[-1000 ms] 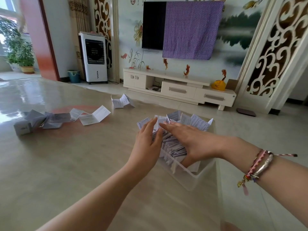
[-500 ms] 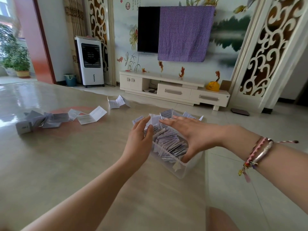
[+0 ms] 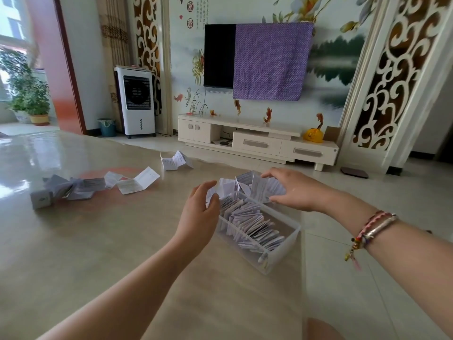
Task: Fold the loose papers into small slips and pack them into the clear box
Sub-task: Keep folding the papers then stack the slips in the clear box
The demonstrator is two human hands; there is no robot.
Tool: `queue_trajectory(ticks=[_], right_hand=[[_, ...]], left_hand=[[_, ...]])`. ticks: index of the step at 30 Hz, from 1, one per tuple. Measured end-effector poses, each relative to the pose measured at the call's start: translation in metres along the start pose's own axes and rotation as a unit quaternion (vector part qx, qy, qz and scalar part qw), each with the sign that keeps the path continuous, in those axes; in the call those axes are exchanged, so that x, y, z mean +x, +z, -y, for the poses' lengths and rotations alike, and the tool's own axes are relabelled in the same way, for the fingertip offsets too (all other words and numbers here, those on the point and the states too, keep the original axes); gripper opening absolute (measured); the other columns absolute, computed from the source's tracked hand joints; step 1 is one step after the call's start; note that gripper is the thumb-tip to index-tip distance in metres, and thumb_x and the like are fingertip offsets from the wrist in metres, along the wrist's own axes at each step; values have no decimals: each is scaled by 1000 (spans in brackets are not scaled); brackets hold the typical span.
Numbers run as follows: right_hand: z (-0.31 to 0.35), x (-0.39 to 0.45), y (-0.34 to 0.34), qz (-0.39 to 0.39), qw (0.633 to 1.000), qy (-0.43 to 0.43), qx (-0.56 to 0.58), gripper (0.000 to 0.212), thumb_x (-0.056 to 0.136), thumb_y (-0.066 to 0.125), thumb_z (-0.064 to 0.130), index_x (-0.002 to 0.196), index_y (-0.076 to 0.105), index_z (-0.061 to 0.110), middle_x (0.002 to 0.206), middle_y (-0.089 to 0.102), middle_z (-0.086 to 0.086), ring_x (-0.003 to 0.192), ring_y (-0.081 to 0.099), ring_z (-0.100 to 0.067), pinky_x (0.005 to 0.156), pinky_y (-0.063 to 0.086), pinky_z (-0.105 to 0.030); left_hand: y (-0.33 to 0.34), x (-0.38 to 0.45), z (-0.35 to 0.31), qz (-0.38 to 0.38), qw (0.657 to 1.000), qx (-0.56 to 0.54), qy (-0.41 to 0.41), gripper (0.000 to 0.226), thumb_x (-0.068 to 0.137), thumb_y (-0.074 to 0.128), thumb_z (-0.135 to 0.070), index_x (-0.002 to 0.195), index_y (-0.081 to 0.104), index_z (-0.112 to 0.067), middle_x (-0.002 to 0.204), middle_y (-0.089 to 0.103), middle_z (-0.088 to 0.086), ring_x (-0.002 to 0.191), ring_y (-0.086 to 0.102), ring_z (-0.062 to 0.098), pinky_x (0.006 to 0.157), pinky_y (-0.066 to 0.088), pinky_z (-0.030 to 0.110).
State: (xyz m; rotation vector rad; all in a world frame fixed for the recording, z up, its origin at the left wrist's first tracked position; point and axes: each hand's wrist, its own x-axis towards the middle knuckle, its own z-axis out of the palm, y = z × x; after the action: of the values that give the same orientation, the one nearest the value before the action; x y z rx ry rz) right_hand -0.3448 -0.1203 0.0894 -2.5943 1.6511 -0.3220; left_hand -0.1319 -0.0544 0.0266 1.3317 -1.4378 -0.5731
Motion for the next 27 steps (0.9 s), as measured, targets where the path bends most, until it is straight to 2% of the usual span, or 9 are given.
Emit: queue_trajectory(ticks=[7, 10, 13, 15, 19, 21, 23, 25, 27], right_hand=[[-27, 48, 26, 9, 998, 60, 4, 87, 81, 69, 23, 151, 17, 28, 156, 22, 0, 140, 22, -27, 113, 26, -40], [-27, 68, 36, 0, 996, 72, 49, 53, 86, 66, 23, 135, 44, 23, 142, 44, -4, 130, 37, -25, 100, 35, -35], [-24, 80, 31, -48, 988, 64, 131, 13, 88, 66, 18, 97, 56, 20, 104, 61, 0, 100, 57, -19, 73, 43, -23], [-18, 82, 15, -87, 971, 50, 216, 12, 88, 67, 14, 89, 57, 18, 88, 62, 3, 87, 60, -16, 67, 45, -20], [9, 69, -13, -81, 908, -1, 411, 14, 88, 66, 11, 97, 58, 4, 87, 71, -3, 85, 69, -16, 75, 58, -26], [22, 63, -16, -32, 892, -35, 449, 20, 87, 66, 10, 101, 60, -3, 90, 72, -7, 86, 70, -17, 77, 59, -26], [28, 61, -16, -18, 880, -58, 471, 19, 86, 67, 9, 102, 64, -1, 91, 72, -7, 86, 70, -15, 77, 58, -24], [23, 62, -15, -35, 873, -57, 483, 20, 87, 67, 9, 107, 65, 10, 100, 69, -4, 91, 66, -13, 79, 55, -22], [8, 66, -13, -53, 901, -31, 429, 28, 89, 64, 11, 116, 60, 20, 108, 62, 0, 99, 60, -14, 79, 52, -20]], left_hand=[[8, 34, 4, -7, 1000, 2, -9, 32, 101, 41, -19, 129, 54, -24, 128, 51, -7, 107, 47, 7, 86, 33, 20], [14, 46, 8, 0, 1000, 2, -18, 28, 99, 44, -21, 122, 59, -25, 120, 58, -2, 105, 58, 28, 80, 40, 25], [16, 57, 11, 3, 1000, -7, -23, 23, 96, 51, -31, 115, 63, -25, 116, 62, -5, 105, 60, 29, 79, 45, 29], [12, 63, 6, 3, 999, -29, -23, 35, 89, 58, -49, 114, 63, -25, 115, 63, -8, 107, 59, 17, 85, 49, 30], [1, 77, -25, 83, 991, -75, -71, 83, 61, 57, -72, 123, 53, -16, 106, 64, -3, 97, 62, 10, 81, 50, 24], [-4, 85, -37, 155, 968, -144, -133, 83, 64, 64, -64, 124, 51, -9, 105, 65, 8, 95, 65, 17, 84, 54, 28], [-9, 93, -39, 201, 939, -220, -170, 62, 75, 75, -38, 122, 55, -3, 106, 66, 14, 94, 68, 20, 83, 57, 30], [-13, 94, -37, 204, 933, -237, -177, 31, 85, 69, -11, 112, 60, 0, 102, 67, 14, 87, 68, 18, 75, 57, 25], [-17, 96, -31, 181, 931, -247, -197, 26, 86, 64, 1, 112, 60, 2, 102, 67, 16, 86, 66, 20, 71, 58, 25]])
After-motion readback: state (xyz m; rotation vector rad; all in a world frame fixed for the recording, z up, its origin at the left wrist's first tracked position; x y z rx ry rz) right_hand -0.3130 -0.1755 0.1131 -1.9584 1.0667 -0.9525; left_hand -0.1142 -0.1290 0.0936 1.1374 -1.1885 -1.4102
